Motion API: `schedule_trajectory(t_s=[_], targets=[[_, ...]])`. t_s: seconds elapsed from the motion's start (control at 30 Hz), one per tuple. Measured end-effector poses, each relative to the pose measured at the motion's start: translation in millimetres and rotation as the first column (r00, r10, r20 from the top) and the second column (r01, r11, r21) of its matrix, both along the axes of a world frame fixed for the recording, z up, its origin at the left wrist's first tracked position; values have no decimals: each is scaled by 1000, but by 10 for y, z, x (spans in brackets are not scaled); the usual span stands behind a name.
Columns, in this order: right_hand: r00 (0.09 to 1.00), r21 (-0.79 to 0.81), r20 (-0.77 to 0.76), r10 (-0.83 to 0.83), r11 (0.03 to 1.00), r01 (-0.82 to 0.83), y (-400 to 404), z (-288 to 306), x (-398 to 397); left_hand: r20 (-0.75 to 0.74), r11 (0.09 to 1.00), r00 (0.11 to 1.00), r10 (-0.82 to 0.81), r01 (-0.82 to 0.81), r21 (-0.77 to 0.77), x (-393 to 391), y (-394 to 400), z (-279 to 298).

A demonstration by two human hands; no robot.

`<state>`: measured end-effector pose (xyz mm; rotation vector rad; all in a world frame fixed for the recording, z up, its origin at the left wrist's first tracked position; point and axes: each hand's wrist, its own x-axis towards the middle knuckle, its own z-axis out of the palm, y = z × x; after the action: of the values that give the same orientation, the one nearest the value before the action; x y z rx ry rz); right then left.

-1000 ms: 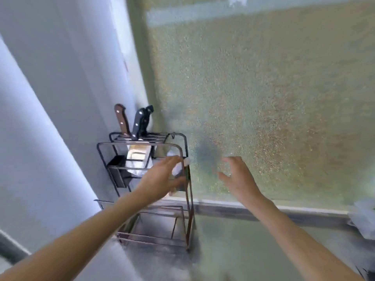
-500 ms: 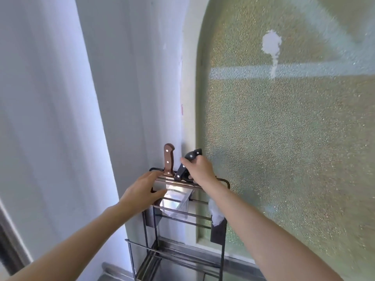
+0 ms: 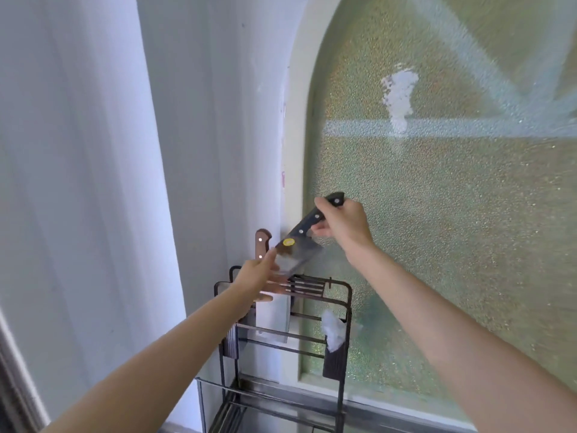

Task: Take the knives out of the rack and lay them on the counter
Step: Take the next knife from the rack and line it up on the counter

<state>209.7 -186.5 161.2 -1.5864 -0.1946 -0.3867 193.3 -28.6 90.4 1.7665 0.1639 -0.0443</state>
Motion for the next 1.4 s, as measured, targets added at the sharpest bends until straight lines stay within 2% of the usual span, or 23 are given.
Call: schedule_trajectory(t_s=[0.13, 0.27, 0.33, 0.4, 0.5, 0.6, 0.67, 0.77, 0.93, 1.03, 1.1, 1.17, 1.27, 1.4], targets=[[996, 100, 28, 83, 991, -86, -454, -5, -319, 38, 986, 998, 43, -36, -163, 78, -339, 189], [987, 99, -19, 163, 982, -160, -1057, -343, -601, -92, 961, 993, -73, 46, -272, 40, -706, 186], [978, 74, -75, 193, 980, -187, -1352, -552, -753, -121, 956, 986, -118, 80, -282, 8, -917, 121], [970, -31, -152, 190, 980, -197, -1615, -721, -930, -129, 961, 984, -125, 88, -261, -23, -1143, 41], [956, -390, -293, 18, 910, -137, -1919, -903, -1196, -127, 973, 976, -174, 151, -172, -81, -1499, -131], [914, -554, -392, -107, 820, -142, -2085, -1176, -1369, -122, 967, 961, -250, 241, -84, -176, -1892, -371], [901, -572, -390, -188, 816, -77, -2149, -1443, -1473, -126, 950, 941, -313, 307, -62, -280, -2178, -549], [855, -541, -375, -359, 833, 112, -2277, -1883, -1666, -153, 917, 904, -399, 395, -60, -455, -2573, -892], [714, -487, -466, -522, 825, 286, -2600, -2720, -2118, -238, 838, 805, -543, 537, -97, -789, -3131, -1649], [607, -489, -541, -583, 805, 337, -2794, -3188, -2432, -329, 806, 760, -561, 591, -9, -987, -3430, -2151], [513, -516, -589, -624, 779, 356, -2925, -3454, -2634, -373, 726, 697, -613, 683, 83, -1121, -3573, -2479], [445, -563, -605, -661, 750, 348, -3038, -3667, -2834, -397, 608, 630, -668, 769, 197, -1237, -3661, -2812], [365, -621, -606, -707, 707, 337, -3151, -3961, -3087, -417, 334, 502, -758, 847, 414, -1427, -3725, -3230], [283, -699, -592, -755, 656, 285, -3202, -4290, -3303, -459, 175, 434, -775, 846, 504, -1640, -3793, -3658]])
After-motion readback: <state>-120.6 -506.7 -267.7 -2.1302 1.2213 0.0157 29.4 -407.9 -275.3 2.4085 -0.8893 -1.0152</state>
